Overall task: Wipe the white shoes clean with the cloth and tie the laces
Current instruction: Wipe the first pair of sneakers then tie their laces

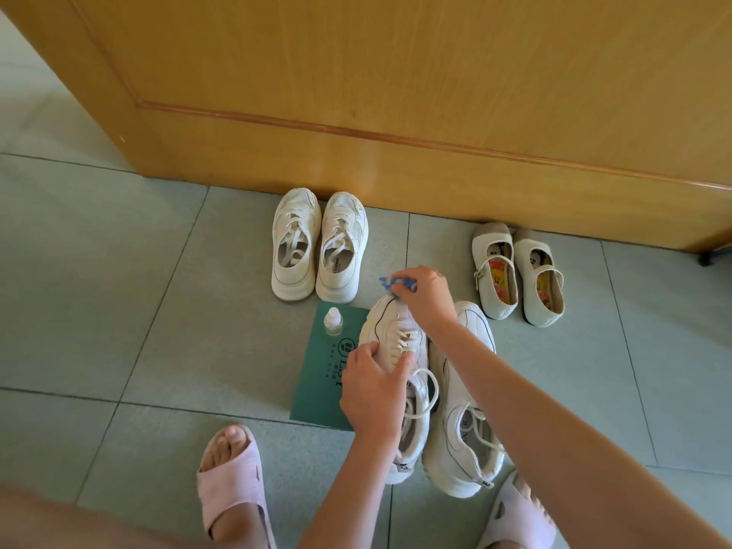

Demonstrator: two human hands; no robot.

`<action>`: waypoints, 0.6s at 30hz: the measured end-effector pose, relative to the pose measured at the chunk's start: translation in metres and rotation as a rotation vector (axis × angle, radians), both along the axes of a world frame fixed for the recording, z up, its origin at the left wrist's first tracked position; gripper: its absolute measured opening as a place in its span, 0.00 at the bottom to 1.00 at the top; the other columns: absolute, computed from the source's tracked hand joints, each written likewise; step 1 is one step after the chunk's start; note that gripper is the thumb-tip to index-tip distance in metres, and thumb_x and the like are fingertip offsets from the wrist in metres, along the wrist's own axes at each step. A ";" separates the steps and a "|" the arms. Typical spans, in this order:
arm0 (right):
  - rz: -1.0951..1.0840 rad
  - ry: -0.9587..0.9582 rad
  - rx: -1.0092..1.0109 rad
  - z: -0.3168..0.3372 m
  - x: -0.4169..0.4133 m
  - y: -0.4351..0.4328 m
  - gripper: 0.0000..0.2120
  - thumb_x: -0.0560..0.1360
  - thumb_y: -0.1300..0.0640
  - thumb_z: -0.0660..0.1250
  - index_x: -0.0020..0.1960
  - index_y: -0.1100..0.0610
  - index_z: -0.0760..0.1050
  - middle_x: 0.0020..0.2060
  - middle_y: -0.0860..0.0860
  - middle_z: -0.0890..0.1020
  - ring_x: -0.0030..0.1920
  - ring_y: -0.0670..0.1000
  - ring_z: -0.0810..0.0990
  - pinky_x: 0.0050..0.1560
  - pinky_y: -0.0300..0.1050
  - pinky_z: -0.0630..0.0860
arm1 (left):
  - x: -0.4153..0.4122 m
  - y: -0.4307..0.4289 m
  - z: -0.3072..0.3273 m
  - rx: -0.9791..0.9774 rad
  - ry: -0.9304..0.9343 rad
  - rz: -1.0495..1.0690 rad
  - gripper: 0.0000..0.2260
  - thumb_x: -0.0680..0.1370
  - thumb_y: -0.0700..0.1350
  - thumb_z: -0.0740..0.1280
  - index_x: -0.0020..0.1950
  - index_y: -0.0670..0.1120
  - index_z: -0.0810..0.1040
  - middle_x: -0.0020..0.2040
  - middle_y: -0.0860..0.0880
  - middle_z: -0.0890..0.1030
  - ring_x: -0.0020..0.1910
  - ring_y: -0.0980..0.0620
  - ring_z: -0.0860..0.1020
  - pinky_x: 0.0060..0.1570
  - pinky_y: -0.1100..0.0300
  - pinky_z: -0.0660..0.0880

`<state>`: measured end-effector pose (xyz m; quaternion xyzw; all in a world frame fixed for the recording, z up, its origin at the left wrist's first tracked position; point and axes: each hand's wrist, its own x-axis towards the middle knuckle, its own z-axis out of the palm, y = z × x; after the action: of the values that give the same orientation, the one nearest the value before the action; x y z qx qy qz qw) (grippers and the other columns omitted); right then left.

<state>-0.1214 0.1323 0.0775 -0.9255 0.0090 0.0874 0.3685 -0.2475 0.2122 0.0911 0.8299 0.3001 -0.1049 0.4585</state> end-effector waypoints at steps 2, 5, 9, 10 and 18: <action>0.069 -0.050 -0.018 0.002 -0.012 0.004 0.09 0.75 0.61 0.67 0.54 0.60 0.81 0.47 0.54 0.79 0.55 0.53 0.71 0.51 0.38 0.64 | 0.001 -0.001 -0.001 0.009 0.013 0.002 0.26 0.71 0.61 0.67 0.64 0.49 0.73 0.59 0.54 0.76 0.58 0.54 0.74 0.55 0.54 0.73; 0.345 -0.048 -0.119 0.001 -0.032 0.014 0.09 0.75 0.60 0.67 0.53 0.58 0.82 0.47 0.52 0.79 0.54 0.52 0.71 0.52 0.40 0.66 | 0.001 0.001 -0.002 0.008 0.008 0.003 0.23 0.71 0.61 0.68 0.60 0.50 0.75 0.55 0.54 0.77 0.54 0.53 0.75 0.52 0.51 0.76; 0.391 -0.083 -0.193 0.000 -0.026 0.008 0.10 0.75 0.60 0.66 0.55 0.59 0.80 0.48 0.55 0.79 0.53 0.54 0.71 0.56 0.45 0.68 | -0.002 0.001 0.000 0.007 -0.002 0.000 0.25 0.71 0.62 0.67 0.62 0.50 0.74 0.57 0.54 0.76 0.56 0.54 0.74 0.54 0.52 0.74; 0.334 -0.105 -0.186 0.000 -0.021 0.007 0.09 0.75 0.61 0.67 0.54 0.59 0.80 0.48 0.55 0.79 0.53 0.54 0.71 0.56 0.47 0.68 | -0.002 0.001 0.000 -0.001 -0.002 0.004 0.25 0.71 0.61 0.67 0.64 0.50 0.73 0.59 0.55 0.76 0.58 0.55 0.74 0.55 0.53 0.73; -0.144 0.024 0.003 -0.007 0.005 -0.011 0.09 0.74 0.57 0.69 0.53 0.58 0.81 0.48 0.55 0.83 0.46 0.51 0.78 0.41 0.42 0.71 | -0.004 0.003 0.003 -0.027 -0.012 0.016 0.26 0.71 0.60 0.68 0.65 0.50 0.72 0.60 0.55 0.75 0.59 0.55 0.73 0.54 0.56 0.70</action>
<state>-0.1168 0.1214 0.0707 -0.9208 0.0801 0.0719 0.3750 -0.2511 0.2156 0.0939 0.8219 0.3027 -0.1000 0.4721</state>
